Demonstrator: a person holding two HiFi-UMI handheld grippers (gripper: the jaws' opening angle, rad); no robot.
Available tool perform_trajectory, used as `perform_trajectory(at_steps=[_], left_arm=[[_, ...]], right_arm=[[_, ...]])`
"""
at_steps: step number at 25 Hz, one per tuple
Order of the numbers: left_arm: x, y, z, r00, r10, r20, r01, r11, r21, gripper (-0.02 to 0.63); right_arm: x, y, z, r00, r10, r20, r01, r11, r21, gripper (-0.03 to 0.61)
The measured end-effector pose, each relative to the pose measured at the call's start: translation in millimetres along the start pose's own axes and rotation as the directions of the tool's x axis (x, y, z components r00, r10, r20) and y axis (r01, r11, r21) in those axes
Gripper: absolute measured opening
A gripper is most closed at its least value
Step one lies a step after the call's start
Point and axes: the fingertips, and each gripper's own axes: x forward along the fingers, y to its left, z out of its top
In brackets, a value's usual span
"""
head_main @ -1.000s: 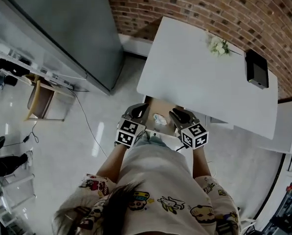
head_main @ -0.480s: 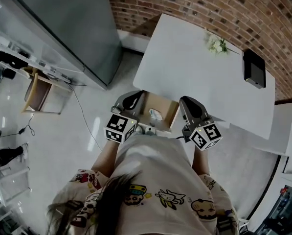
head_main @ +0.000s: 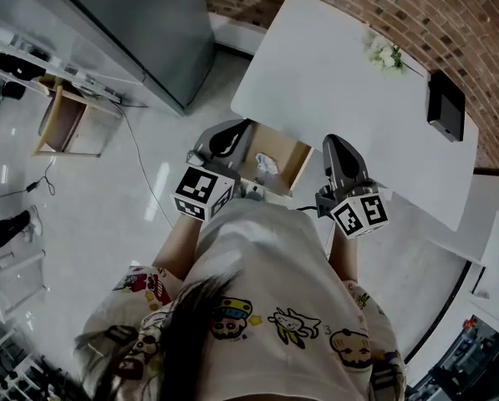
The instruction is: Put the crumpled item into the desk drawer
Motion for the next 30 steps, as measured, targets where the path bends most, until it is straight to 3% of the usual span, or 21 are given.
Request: perform_trajectory(at_steps=[6,30], left_arm=[[-5,2,-5,1.0,0.008,-0.009,-0.008,1.0,-0.008,0.0],[-14,13,-6,1.0,0.008,0.008,-0.007,1.0,-0.012,0.0]], right_arm=[[-5,-2,-1,0.999,-0.034,0.003,0.034,0.999,-0.01,0.009],[-1,11,-14,0.998,-0.003,-0.064,0.001,0.999,-0.033,0.009]])
